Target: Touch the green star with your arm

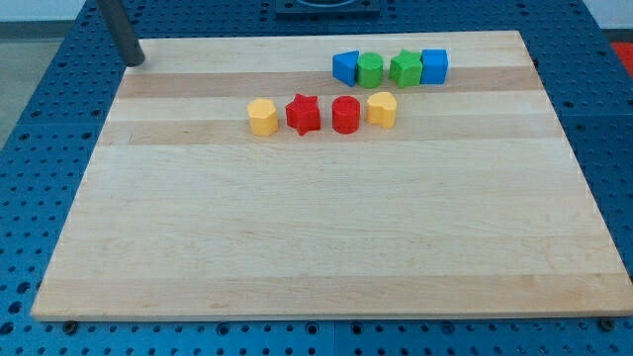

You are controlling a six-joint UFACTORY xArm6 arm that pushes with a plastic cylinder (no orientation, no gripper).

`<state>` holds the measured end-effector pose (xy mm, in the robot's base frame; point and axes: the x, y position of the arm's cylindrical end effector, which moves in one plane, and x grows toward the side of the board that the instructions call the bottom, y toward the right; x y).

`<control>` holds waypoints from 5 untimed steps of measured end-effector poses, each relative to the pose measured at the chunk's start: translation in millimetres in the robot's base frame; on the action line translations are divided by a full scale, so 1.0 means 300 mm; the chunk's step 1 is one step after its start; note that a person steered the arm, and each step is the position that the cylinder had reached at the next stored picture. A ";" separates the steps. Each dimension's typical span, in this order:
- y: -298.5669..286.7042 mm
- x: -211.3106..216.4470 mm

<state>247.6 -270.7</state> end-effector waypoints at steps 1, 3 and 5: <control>0.213 0.033; 0.673 0.074; 0.773 0.193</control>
<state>305.5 -38.6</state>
